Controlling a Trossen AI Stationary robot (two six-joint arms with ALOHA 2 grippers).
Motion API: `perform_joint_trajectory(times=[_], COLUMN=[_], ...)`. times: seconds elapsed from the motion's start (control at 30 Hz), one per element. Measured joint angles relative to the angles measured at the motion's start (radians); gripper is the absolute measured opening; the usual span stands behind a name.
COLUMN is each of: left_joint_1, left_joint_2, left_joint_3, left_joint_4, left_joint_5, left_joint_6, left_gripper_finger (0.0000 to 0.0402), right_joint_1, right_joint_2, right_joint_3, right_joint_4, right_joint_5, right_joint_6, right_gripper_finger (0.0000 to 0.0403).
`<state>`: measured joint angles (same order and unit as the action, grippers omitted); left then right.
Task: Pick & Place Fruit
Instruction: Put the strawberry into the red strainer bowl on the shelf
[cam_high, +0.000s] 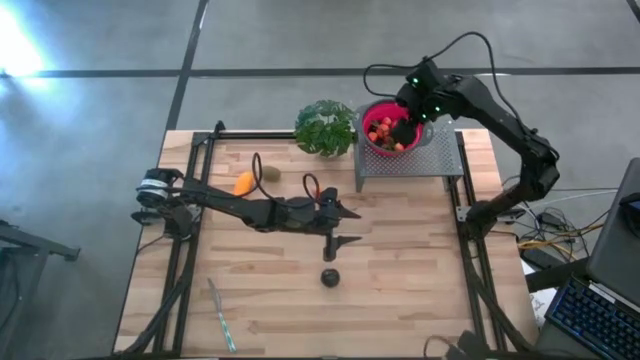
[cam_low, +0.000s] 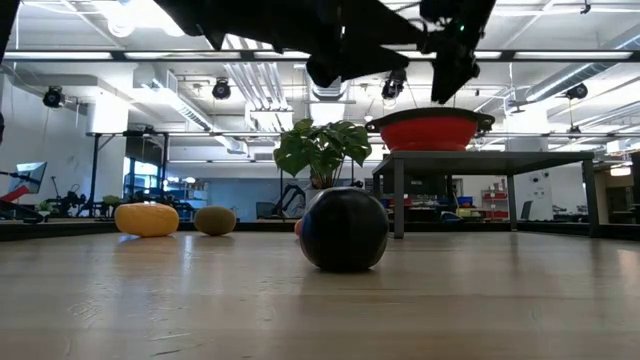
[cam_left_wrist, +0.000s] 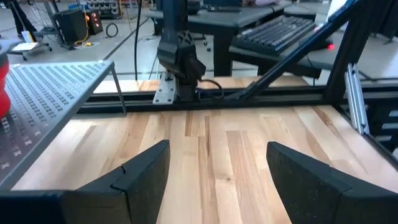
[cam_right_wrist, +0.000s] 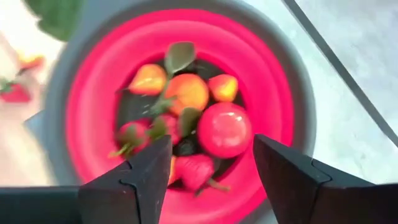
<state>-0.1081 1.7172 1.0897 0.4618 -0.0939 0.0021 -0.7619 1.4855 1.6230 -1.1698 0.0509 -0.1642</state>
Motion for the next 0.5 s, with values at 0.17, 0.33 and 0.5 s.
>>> perform_joint_trajectory(times=[0.17,0.33,0.5], left_joint_1=[0.014,0.028,0.055], left_joint_2=[-0.002,-0.002,-0.002], left_joint_3=[0.000,-0.001,-0.001], left_joint_4=[-0.113,-0.224,-0.318], left_joint_5=[-0.016,-0.105,-0.158], left_joint_6=[0.000,0.014,0.079], left_gripper_finger=[0.0273,0.0273,0.0273], right_joint_1=[0.076,0.177,0.268], right_joint_2=[-0.089,-0.176,-0.243], right_joint_3=[-0.019,-0.026,-0.026], right_joint_4=[-0.049,-0.062,-0.058], right_joint_5=[-0.002,-0.003,-0.003], right_joint_6=[0.004,0.032,0.060], right_gripper_finger=[0.0206,0.0198,0.0194])
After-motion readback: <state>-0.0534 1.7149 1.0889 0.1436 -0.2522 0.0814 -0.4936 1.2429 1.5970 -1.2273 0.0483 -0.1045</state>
